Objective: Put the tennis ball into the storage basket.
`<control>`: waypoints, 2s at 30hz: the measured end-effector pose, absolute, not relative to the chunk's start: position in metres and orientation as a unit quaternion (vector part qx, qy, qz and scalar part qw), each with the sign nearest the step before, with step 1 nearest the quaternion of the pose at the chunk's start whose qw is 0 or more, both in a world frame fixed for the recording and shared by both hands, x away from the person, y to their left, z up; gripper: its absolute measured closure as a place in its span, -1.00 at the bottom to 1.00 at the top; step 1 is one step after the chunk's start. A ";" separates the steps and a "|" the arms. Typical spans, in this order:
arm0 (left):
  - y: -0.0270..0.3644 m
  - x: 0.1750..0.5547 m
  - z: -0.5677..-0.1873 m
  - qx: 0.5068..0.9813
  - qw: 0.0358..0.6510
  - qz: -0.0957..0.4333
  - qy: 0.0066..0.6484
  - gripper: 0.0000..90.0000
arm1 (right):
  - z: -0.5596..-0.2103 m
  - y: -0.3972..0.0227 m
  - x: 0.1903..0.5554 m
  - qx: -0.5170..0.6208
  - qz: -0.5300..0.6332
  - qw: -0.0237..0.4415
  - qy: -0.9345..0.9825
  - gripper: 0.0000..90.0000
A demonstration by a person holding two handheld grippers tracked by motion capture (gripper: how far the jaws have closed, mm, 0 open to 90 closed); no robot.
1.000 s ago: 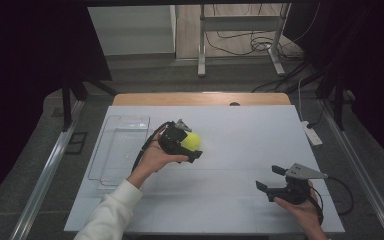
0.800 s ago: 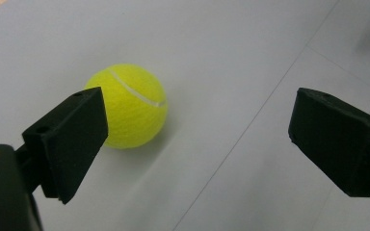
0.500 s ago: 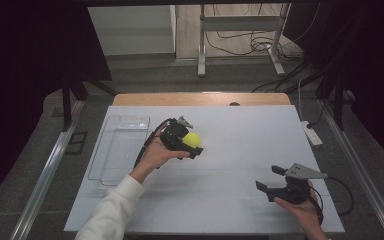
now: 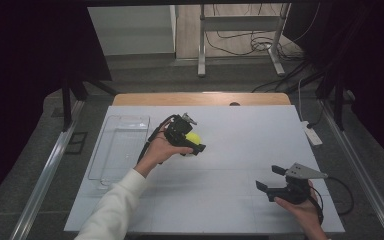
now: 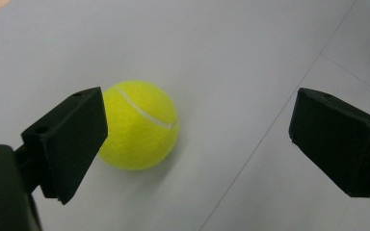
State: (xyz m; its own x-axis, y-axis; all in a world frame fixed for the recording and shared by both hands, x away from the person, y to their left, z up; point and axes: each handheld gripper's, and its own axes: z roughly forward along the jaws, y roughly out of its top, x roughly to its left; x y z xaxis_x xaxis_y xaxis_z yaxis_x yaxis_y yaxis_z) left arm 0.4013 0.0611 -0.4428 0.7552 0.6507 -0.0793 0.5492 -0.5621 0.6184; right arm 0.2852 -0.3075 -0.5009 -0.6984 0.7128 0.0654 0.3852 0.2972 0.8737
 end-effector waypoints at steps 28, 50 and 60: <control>0.058 0.429 -0.451 0.886 0.303 0.062 0.346 -0.85 | -0.501 -0.308 0.286 0.349 0.480 0.169 0.786 -0.72; 0.059 0.438 -0.465 0.887 0.285 0.056 0.358 -0.88 | -0.501 -0.309 0.286 0.350 0.480 0.168 0.787 -0.72; 0.057 0.441 -0.470 0.887 0.280 0.054 0.362 -0.90 | -0.501 -0.308 0.285 0.348 0.479 0.170 0.788 -0.72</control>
